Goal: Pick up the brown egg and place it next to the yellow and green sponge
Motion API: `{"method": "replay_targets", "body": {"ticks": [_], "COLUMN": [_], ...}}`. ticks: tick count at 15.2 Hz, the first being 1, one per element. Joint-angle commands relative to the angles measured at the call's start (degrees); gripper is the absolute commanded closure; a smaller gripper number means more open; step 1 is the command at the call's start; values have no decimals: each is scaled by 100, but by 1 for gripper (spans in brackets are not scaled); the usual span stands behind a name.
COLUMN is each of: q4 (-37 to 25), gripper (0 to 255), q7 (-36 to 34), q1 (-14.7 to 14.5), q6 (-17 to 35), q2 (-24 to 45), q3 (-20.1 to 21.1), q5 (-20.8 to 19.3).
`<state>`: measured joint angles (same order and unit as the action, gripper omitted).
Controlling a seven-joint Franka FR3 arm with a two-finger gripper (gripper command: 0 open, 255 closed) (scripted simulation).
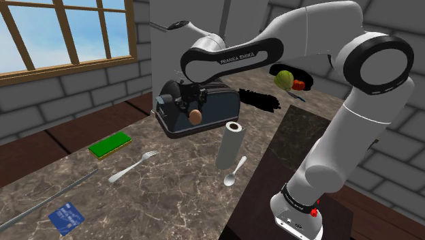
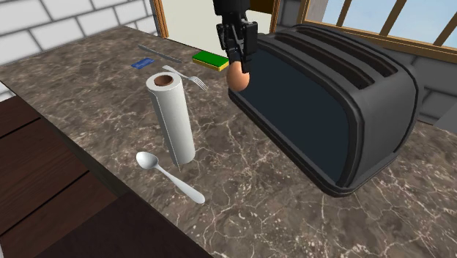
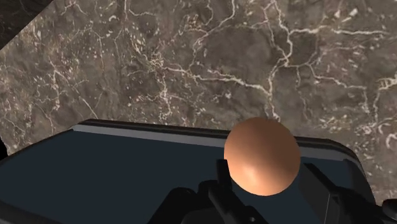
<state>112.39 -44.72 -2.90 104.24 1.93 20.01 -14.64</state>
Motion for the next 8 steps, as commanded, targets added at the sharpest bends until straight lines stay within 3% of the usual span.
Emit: {"method": "replay_targets", "body": {"ticks": [1, 8], "q4": [-393, -2020], "gripper": [255, 255], "q7": [-269, -1056], "q1": [-137, -763], "q6": [-130, -701], "q2": [349, 1710], "q3": [119, 361], "q5": [-75, -450]}}
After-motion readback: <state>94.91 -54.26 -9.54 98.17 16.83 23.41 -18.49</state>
